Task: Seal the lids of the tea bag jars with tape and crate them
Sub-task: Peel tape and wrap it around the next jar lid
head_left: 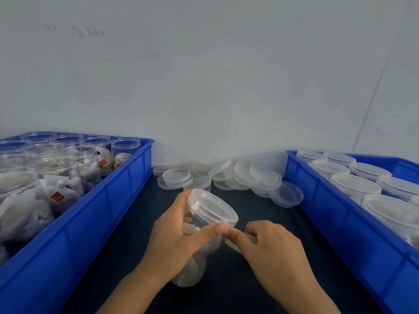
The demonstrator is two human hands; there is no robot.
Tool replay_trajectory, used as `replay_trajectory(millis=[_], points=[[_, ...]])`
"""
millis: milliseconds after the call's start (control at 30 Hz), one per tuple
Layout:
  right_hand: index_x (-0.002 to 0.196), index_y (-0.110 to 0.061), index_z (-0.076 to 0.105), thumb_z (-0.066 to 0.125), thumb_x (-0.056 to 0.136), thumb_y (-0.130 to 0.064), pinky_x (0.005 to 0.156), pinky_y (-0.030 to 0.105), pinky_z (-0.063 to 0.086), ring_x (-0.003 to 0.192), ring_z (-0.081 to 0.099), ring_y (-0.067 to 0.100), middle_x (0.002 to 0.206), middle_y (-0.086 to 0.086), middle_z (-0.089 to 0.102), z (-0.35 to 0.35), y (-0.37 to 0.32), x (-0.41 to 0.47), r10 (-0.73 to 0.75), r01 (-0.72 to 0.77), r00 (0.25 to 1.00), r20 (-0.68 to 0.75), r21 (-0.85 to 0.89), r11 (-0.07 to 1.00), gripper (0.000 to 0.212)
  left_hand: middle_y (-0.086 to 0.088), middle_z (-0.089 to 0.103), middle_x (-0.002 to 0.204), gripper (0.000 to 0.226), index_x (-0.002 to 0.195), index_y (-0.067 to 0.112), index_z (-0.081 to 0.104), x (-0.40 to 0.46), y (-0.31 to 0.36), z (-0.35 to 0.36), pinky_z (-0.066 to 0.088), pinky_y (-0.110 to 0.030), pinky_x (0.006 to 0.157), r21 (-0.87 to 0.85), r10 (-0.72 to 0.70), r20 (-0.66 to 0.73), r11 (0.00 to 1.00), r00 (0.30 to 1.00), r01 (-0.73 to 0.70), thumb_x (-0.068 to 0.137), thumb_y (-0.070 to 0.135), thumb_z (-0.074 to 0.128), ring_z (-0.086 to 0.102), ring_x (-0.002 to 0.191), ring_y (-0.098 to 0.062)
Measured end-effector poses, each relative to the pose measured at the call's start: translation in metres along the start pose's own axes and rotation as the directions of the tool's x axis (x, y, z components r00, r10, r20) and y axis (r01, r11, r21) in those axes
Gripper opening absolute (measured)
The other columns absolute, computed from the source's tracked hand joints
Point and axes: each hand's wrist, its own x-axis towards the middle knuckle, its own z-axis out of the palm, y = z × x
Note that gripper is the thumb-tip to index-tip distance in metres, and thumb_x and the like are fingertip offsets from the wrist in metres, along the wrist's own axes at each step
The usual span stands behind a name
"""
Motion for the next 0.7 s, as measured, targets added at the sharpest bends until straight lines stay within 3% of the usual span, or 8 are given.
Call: replay_trajectory(millis=[100,167,267,367,433,533,700], points=[[0.081,-0.018,0.063,0.013,0.053,-0.091,0.065,0.029,0.050,0.061,0.051,0.009,0.066,-0.004,0.057,0.001,0.003,0.001,-0.014,0.014,1.000,0.002,0.047,0.999,0.094,0.028,0.060,0.111,0.090,0.121,0.044,0.047,0.003,-0.005,-0.004,0.049,-0.013,0.082,-0.004,-0.040,0.016,0.999,0.999,0.040,0.040,0.080,0.069,0.057,0.106,0.007],[0.078,-0.021,0.059,0.027,0.069,-0.084,0.065,0.030,0.049,0.062,0.053,0.010,0.067,-0.002,0.058,0.002,0.006,-0.001,-0.046,0.046,0.999,-0.003,0.090,0.995,0.072,0.021,0.063,0.113,0.096,0.121,0.040,0.050,0.005,-0.007,-0.006,0.051,-0.021,0.087,-0.035,-0.066,0.016,0.997,0.998,0.067,0.036,0.078,0.074,0.060,0.107,0.001],[0.077,-0.026,0.056,0.040,0.083,-0.072,0.061,0.025,0.045,0.061,0.052,0.007,0.067,-0.004,0.058,0.002,0.007,-0.001,-0.040,0.036,0.999,0.027,0.155,0.987,0.050,0.016,0.068,0.107,0.089,0.114,0.036,0.057,0.006,-0.009,-0.008,0.052,-0.026,0.088,-0.076,-0.098,-0.038,0.993,0.994,0.095,0.035,0.071,0.077,0.063,0.103,-0.002],[0.083,-0.023,0.060,0.040,0.081,-0.073,0.066,0.031,0.050,0.061,0.053,0.005,0.067,-0.006,0.060,0.003,0.007,0.002,0.003,-0.035,0.992,0.126,0.256,0.966,0.054,0.017,0.070,0.102,0.085,0.110,0.035,0.060,0.004,-0.007,-0.005,0.051,-0.025,0.084,-0.127,-0.135,-0.092,0.984,0.986,0.123,0.034,0.069,0.078,0.064,0.098,0.000],[0.087,-0.019,0.062,0.030,0.070,-0.083,0.070,0.037,0.053,0.061,0.053,0.008,0.065,-0.005,0.058,0.003,0.004,0.001,-0.001,-0.044,0.987,0.163,0.276,0.960,0.074,0.018,0.070,0.097,0.085,0.107,0.032,0.061,0.004,-0.005,-0.004,0.049,-0.018,0.077,-0.160,-0.163,-0.116,0.977,0.980,0.144,0.033,0.069,0.080,0.064,0.091,0.004],[0.084,-0.010,0.061,0.010,0.051,-0.092,0.068,0.033,0.052,0.058,0.048,0.008,0.062,-0.006,0.051,0.000,0.002,0.001,-0.011,-0.015,0.986,0.165,0.156,0.988,0.103,0.011,0.072,0.096,0.082,0.106,0.028,0.063,0.003,-0.002,-0.006,0.049,-0.016,0.072,-0.208,-0.188,-0.088,0.964,0.978,0.166,0.036,0.065,0.086,0.066,0.088,0.003],[0.059,-0.023,0.041,0.015,0.053,-0.095,0.052,0.022,0.035,0.047,0.035,0.007,0.053,-0.004,0.040,-0.006,0.011,0.002,-0.054,0.049,0.997,0.048,0.098,0.994,0.078,0.004,0.076,0.096,0.067,0.106,0.019,0.068,0.001,0.002,-0.007,0.053,-0.015,0.068,-0.332,-0.164,0.086,0.925,0.983,0.183,0.049,0.047,0.090,0.071,0.090,-0.009]])
